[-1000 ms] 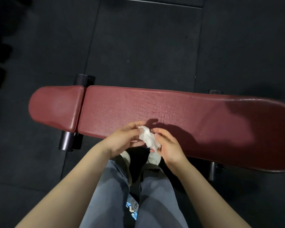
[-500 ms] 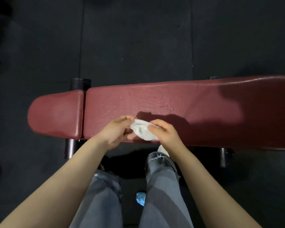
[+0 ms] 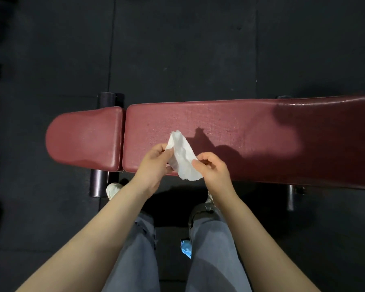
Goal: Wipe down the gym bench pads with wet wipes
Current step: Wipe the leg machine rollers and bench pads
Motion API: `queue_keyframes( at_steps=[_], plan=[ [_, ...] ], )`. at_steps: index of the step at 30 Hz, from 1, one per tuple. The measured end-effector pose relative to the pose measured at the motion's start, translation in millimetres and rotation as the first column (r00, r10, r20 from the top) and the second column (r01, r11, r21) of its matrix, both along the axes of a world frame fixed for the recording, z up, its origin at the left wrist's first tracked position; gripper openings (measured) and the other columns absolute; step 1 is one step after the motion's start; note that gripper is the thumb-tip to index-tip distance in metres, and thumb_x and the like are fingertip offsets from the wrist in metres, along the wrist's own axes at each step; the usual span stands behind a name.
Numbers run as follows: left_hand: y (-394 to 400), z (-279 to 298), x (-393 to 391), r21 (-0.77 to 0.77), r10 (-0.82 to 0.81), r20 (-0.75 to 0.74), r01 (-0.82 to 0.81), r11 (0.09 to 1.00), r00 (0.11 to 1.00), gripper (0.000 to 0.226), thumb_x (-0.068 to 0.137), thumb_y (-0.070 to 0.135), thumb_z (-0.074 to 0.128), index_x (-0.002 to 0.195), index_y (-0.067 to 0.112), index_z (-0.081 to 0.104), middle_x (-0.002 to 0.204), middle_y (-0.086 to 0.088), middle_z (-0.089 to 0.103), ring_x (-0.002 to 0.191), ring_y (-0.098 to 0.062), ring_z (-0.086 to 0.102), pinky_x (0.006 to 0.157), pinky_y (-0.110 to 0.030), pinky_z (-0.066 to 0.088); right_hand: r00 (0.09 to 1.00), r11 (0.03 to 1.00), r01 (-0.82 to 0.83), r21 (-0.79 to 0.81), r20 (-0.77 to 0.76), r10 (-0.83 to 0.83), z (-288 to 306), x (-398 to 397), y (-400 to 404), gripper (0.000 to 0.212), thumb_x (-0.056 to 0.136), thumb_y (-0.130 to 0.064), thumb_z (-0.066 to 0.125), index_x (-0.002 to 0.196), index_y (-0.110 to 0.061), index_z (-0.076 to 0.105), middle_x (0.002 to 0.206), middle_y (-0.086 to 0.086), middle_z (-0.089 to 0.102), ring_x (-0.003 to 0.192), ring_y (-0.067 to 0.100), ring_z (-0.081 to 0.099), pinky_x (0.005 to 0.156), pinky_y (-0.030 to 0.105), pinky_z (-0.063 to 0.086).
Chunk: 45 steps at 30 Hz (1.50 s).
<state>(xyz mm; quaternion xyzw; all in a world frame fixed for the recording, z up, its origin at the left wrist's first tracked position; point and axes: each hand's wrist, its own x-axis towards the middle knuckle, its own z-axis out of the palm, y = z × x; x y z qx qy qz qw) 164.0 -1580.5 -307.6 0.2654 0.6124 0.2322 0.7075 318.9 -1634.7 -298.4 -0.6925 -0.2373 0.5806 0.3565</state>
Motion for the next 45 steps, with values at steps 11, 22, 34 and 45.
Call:
queue_keyframes(
  at_steps=[11, 22, 34, 45],
  plan=[
    [1.7, -9.1, -16.9, -0.126, 0.039, 0.132, -0.022, 0.992, 0.990, 0.020, 0.101, 0.017, 0.050, 0.115, 0.013, 0.064, 0.090, 0.002, 0.074, 0.079, -0.011, 0.068, 0.068, -0.023, 0.055, 0.913, 0.907, -0.407, 0.105, 0.071, 0.401, -12.4, 5.5, 13.3, 0.050, 0.086, -0.008, 0.061, 0.120, -0.045, 0.054, 0.100, -0.006, 0.064, 0.071, 0.006, 0.057, 0.066, 0.018, 0.049],
    [1.9, -13.8, -26.7, -0.006, -0.096, -0.150, 0.096, 0.995, 0.984, 0.034, 0.098, 0.008, 0.050, 0.131, 0.016, 0.051, 0.088, -0.002, 0.070, 0.075, -0.007, 0.066, 0.075, -0.022, 0.052, 0.676, 0.833, -0.552, 0.029, 0.601, 0.427, -19.1, 28.6, 34.2, 0.011, 0.085, -0.022, 0.065, 0.080, -0.017, 0.057, 0.087, -0.004, 0.052, 0.076, 0.013, 0.050, 0.067, 0.023, 0.035],
    [23.7, -51.0, -73.9, 0.021, -0.285, -0.386, 0.318, 0.948, 0.877, 0.031, 0.096, 0.020, 0.053, 0.126, 0.028, 0.054, 0.107, 0.005, 0.066, 0.098, -0.017, 0.065, 0.091, -0.032, 0.048, 0.275, 0.983, -0.180, -0.026, 0.958, 0.075, -57.4, 109.6, 121.4, 0.042, 0.097, -0.005, 0.033, 0.133, -0.010, 0.053, 0.143, 0.010, 0.050, 0.136, 0.027, 0.041, 0.109, 0.038, 0.034],
    [37.2, -91.7, -150.9, 0.007, -0.479, -0.673, 0.652, 0.759, 0.564, 0.047, 0.094, 0.015, 0.054, 0.141, 0.014, 0.050, 0.142, -0.003, 0.054, 0.132, -0.018, 0.047, 0.105, -0.024, 0.033, 0.262, 0.763, -0.616, -0.198, 0.862, 0.435, -136.7, -132.6, 180.7, 0.039, 0.081, -0.002, 0.045, 0.117, -0.006, 0.061, 0.124, 0.012, 0.058, 0.117, 0.030, 0.052, 0.105, 0.037, 0.035]
  ],
)
